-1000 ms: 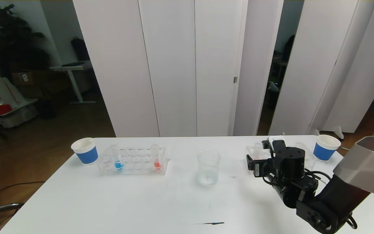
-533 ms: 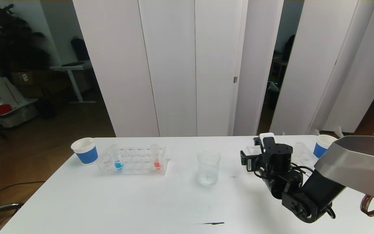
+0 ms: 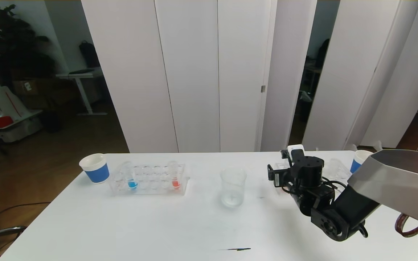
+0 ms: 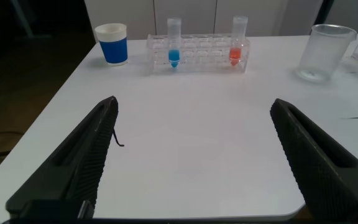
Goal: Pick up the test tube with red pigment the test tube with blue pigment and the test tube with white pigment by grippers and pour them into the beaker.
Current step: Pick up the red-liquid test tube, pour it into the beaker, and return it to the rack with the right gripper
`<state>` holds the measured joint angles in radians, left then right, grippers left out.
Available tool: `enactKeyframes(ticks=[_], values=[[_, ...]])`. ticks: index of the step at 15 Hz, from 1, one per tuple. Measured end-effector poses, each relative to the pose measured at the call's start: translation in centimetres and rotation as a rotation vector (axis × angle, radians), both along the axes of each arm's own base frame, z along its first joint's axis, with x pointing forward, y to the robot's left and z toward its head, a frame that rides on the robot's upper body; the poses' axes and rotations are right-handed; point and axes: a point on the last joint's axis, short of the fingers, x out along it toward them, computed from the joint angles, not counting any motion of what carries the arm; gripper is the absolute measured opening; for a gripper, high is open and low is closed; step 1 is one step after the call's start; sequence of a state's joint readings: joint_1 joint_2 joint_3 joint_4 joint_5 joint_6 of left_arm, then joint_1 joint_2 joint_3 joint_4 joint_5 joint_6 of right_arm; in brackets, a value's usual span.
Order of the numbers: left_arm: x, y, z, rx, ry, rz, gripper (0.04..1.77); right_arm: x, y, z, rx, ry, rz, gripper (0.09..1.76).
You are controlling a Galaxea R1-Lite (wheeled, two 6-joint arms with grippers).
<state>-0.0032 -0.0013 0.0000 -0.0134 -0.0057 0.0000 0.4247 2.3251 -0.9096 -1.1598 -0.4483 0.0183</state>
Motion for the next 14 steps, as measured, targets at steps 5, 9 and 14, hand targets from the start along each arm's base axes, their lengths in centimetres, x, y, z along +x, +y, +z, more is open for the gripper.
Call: enactKeyframes(ticks=[5,9,14], values=[[0.0,0.0,0.0,0.0,0.0,0.0,1.75,0.34,0.07,-0.12,0.004,-0.005,-0.003,1.75],[0.0,0.0,0.0,0.0,0.0,0.0,1.75,0.45,0.02,-0.17,0.004,-0.007,-0.011,0.64],[0.0,0.0,0.0,0.0,0.001,0.001,1.75,0.51,-0.13,-0.16,0.01,-0.007,-0.011,0.58]])
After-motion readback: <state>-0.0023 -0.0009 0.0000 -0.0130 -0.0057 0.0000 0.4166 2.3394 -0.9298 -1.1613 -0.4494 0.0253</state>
